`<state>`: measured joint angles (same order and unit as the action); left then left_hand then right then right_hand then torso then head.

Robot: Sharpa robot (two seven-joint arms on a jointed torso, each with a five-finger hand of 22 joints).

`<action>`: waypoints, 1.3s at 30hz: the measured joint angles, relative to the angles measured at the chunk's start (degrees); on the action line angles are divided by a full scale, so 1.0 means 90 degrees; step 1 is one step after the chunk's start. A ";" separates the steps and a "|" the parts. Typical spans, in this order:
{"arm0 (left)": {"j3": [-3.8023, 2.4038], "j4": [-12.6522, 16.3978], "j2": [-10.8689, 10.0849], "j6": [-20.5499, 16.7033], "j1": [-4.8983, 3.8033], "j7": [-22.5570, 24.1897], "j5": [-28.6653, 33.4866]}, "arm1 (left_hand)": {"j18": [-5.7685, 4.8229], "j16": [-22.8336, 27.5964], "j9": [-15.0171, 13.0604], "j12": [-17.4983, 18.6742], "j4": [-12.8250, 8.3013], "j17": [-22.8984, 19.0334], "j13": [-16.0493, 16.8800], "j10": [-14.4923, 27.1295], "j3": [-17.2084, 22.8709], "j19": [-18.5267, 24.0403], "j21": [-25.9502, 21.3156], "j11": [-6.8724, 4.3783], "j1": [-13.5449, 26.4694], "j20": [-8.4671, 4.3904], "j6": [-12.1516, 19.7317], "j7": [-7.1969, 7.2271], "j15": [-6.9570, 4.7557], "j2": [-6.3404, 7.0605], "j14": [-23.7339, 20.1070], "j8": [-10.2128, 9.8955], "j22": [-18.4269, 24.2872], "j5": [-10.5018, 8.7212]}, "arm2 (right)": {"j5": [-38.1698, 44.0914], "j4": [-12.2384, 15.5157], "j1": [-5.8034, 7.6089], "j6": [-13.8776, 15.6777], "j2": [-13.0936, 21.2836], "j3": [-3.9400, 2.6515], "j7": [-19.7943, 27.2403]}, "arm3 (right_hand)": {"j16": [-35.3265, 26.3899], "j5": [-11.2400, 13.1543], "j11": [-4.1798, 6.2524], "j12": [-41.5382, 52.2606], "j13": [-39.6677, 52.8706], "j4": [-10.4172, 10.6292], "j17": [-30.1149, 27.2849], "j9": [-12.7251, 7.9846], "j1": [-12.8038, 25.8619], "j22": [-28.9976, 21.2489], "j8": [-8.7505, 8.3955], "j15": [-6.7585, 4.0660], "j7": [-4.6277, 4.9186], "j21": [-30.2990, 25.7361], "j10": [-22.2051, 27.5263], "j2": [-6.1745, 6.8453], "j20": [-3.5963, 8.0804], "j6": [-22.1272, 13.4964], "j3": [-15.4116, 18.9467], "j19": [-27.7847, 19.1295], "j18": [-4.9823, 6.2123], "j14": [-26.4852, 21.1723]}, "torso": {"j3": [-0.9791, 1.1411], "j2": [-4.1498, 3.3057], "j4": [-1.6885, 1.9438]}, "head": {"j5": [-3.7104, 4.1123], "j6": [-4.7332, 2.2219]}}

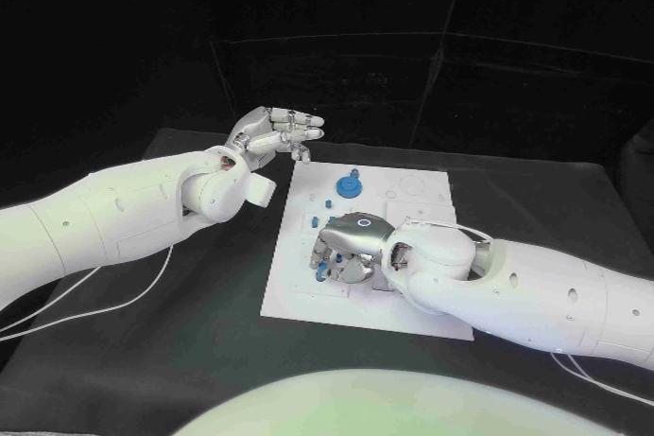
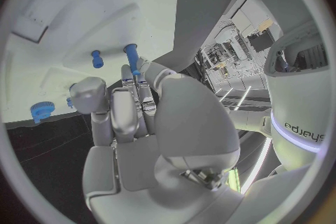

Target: Assemble the parts on the task board

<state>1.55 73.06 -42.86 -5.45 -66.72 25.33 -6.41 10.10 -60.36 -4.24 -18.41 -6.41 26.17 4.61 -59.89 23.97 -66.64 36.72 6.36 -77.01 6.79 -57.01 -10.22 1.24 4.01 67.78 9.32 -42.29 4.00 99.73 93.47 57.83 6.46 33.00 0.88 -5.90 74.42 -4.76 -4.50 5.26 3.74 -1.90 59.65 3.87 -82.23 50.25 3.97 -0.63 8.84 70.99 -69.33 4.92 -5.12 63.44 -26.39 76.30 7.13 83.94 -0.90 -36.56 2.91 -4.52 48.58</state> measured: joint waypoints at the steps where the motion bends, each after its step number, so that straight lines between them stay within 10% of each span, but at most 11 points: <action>1: 0.0000 0.0000 -0.0001 0.0000 0.0000 -0.0001 0.0000 | 0.0000 0.0000 0.0000 0.0000 0.0000 0.0000 0.0000 0.0000 0.0000 0.0000 0.0000 0.0000 0.0000 0.0000 0.0000 0.0000 0.0000 0.0000 0.0000 0.0000 0.0000 0.0000 | 0.0007 -0.0002 0.0000 -0.0005 -0.0006 0.0000 -0.0002 | 0.0000 -0.0012 0.0001 -0.0032 0.0004 0.0017 -0.0009 -0.0005 0.0039 -0.0007 -0.0024 0.0000 0.0026 0.0000 -0.0001 0.0039 0.0000 -0.0026 -0.0020 0.0000 0.0000 0.0000 | 0.0000 0.0000 0.0000 | -0.0001 0.0000; 9: 0.0001 0.0004 -0.0013 0.0005 0.0000 -0.0006 0.0000 | 0.0000 0.0000 0.0000 0.0000 0.0000 0.0001 0.0000 0.0000 0.0000 0.0000 0.0000 0.0000 0.0000 0.0000 0.0000 0.0000 0.0000 0.0000 0.0000 0.0000 0.0000 0.0000 | 0.0006 -0.0020 -0.0014 -0.0056 -0.0006 0.0008 0.0000 | -0.0050 -0.0116 -0.0222 -0.0167 -0.0009 0.0245 -0.0149 -0.0024 0.0687 -0.0168 -0.0023 0.0150 0.0188 -0.0055 0.0689 0.0551 -0.0126 -0.0746 0.0446 -0.0126 0.0001 0.0011 | -0.0003 0.0002 0.0001 | 0.0002 0.0005; 24: 0.0003 0.0006 -0.0052 0.0026 0.0000 -0.0023 0.0000 | 0.0000 0.0000 0.0000 0.0000 0.0000 0.0001 0.0000 0.0000 0.0000 0.0000 0.0000 0.0000 0.0000 0.0000 0.0000 0.0000 0.0000 0.0000 0.0000 0.0000 -0.0001 0.0000 | -0.0433 0.0306 -0.0017 0.0892 0.0617 0.0010 0.0217 | -0.0123 -0.0152 -0.0328 0.0204 0.0020 0.0499 -0.0321 0.0002 0.0589 -0.0452 -0.0023 0.0241 0.0246 -0.0216 0.1471 0.0303 -0.0229 -0.1429 0.2104 -0.0183 -0.0001 0.0011 | 0.0002 0.0006 0.0001 | 0.0060 -0.0030; 33: 0.0005 0.0009 -0.0096 0.0029 0.0001 -0.0034 0.0000 | 0.0000 0.0000 0.0000 0.0000 0.0000 0.0001 0.0000 0.0000 0.0000 0.0000 0.0000 0.0000 0.0000 0.0000 0.0000 0.0000 0.0000 0.0000 0.0000 0.0000 -0.0001 0.0000 | -0.1656 0.0844 0.0171 0.1284 0.1968 0.0002 0.0078 | 0.0439 -0.0615 0.0154 0.1665 0.0645 0.0863 0.0612 0.0113 0.0779 0.0577 0.0338 -0.0076 -0.0098 0.0348 -0.0571 0.0126 0.0027 -0.0719 0.2503 0.0235 -0.0007 0.0003 | -0.0021 0.0026 -0.0038 | 0.0348 -0.0128; 39: 0.0019 0.0026 -0.0114 0.0031 0.0001 -0.0038 0.0001 | 0.0000 0.0000 0.0005 0.0000 0.0000 -0.0009 -0.0005 0.0000 0.0000 0.0000 0.0000 0.0000 0.0000 0.0000 0.0000 0.0000 0.0000 0.0000 0.0000 0.0000 0.0008 0.0000 | -0.2472 0.1062 0.0205 0.1346 0.2732 0.0006 -0.0689 | 0.0463 -0.1159 0.0333 0.3991 0.2883 0.1357 0.0565 0.0236 0.1028 0.1041 0.0904 -0.0220 -0.0253 0.0616 -0.0671 0.0053 0.0205 -0.0705 0.3154 0.0413 -0.0155 0.0009 | -0.0035 0.0045 -0.0120 | 0.0582 -0.0184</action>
<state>1.73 73.29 -43.89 -5.17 -66.72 24.99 -6.40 10.10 -60.36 -4.19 -18.41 -6.41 26.09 4.56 -59.89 23.97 -66.64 36.73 6.36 -77.01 6.79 -57.01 -10.22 1.24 4.01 67.78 9.32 -42.22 4.00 77.49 103.03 59.68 18.57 57.59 0.94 -12.10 78.59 -15.19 -1.50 41.18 29.68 10.31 64.73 5.99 -72.98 59.62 12.10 -2.61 6.56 76.54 -75.37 5.41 -3.28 57.10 2.00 80.01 5.74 84.03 -1.21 -36.16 1.82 0.73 46.92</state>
